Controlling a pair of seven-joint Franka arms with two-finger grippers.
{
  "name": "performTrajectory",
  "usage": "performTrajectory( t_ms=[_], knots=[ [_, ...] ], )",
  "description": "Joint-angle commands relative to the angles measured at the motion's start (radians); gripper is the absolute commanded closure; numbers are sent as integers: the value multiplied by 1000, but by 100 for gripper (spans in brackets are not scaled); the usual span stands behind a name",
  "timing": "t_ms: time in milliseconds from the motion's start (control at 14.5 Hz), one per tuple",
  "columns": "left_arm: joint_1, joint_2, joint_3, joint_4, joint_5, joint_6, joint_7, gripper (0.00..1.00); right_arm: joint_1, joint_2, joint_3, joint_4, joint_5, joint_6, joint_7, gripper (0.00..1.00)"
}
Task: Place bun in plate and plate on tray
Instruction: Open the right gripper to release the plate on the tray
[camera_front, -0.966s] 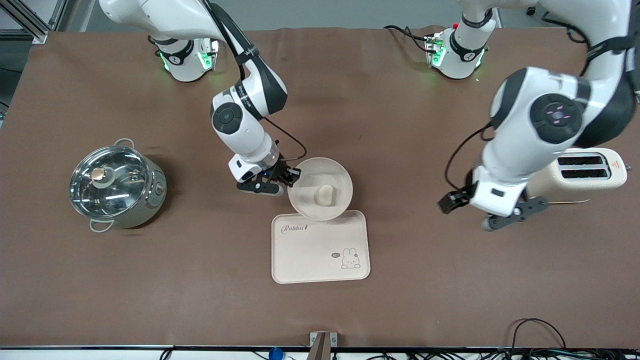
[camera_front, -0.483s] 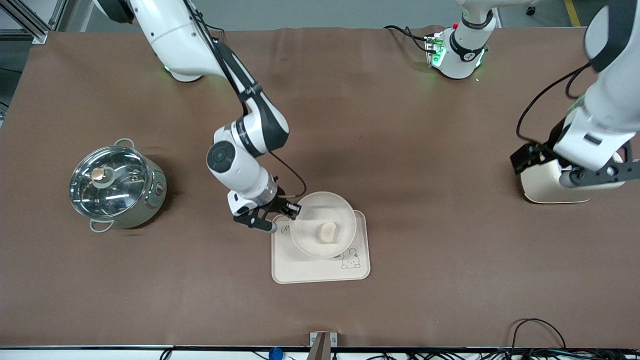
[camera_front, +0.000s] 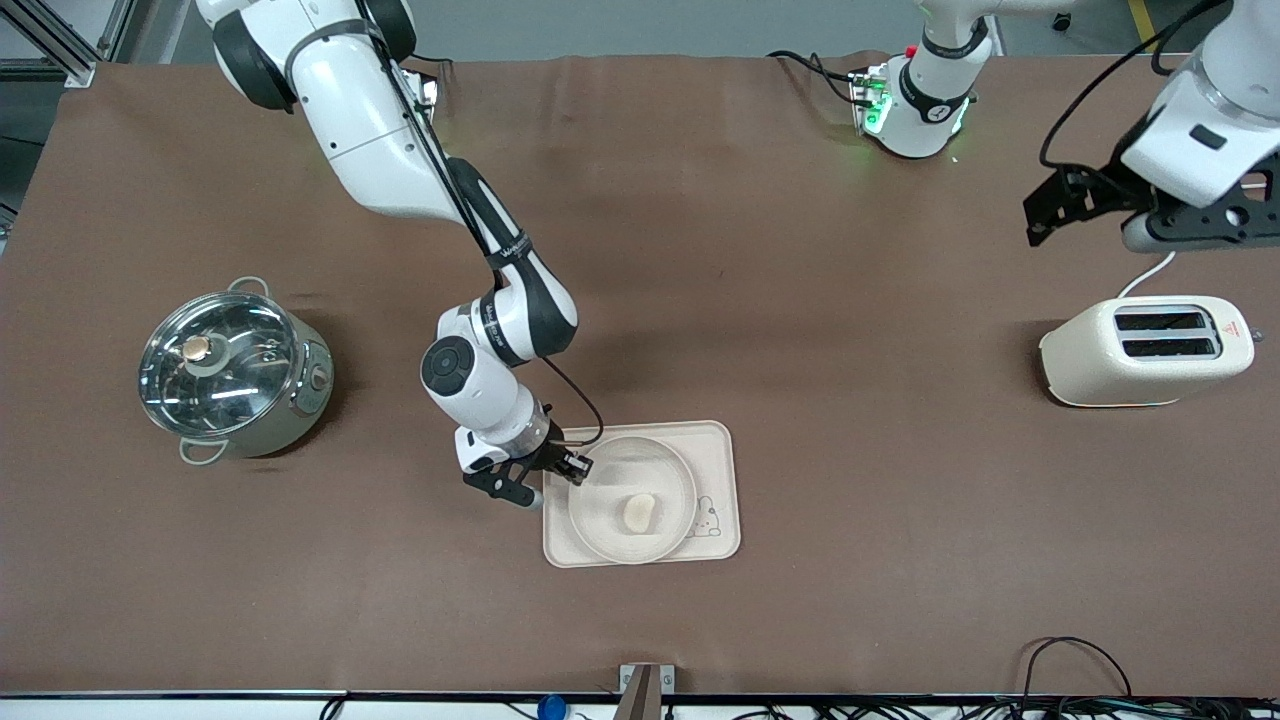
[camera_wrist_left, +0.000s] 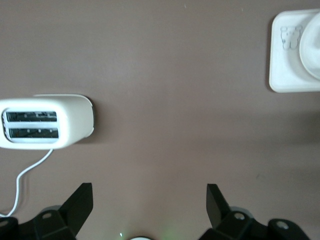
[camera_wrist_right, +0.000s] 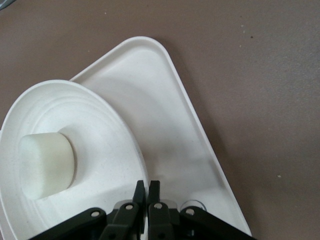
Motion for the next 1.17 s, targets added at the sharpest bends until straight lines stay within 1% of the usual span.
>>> performTrajectory(
  t_ms=[0,69,138,207,276,414,483,552,621,690,759,897,1103],
  knots=[
    [-11,-63,11,-67,-18,7,22,0,-10,6,10,21,19,-5,-12,100],
    [-11,-59,13,-60,-18,6,24,0,-8,8,8,21,19,-2,-12,100],
    [-8,-51,14,-52,-18,6,27,0,-8,8,8,21,20,0,-12,96],
    [0,-42,14,-41,-18,6,29,0,-8,8,8,21,22,0,-12,81],
    [1,-36,16,-31,-18,6,29,0,-7,8,8,21,22,0,-12,55],
    [3,-10,17,-5,-16,6,30,0,5,5,8,19,19,1,-10,38],
    [3,4,17,11,-15,6,42,0,7,5,8,21,22,1,-9,28],
    [3,7,17,14,-10,6,59,0,5,3,8,21,23,1,-9,20],
    [3,7,17,9,-12,6,62,0,1,0,8,21,23,1,-4,11],
    [9,9,17,11,-12,6,62,0,-4,-4,8,21,23,1,-1,4],
    [10,9,17,12,-13,6,62,0,-10,-20,8,19,25,-2,-4,1],
    [11,9,17,12,-13,6,62,0,-31,-55,8,16,23,-26,-10,0],
    [11,9,17,12,-15,6,61,0,-34,-142,-19,13,15,-179,-10,0]
  ],
)
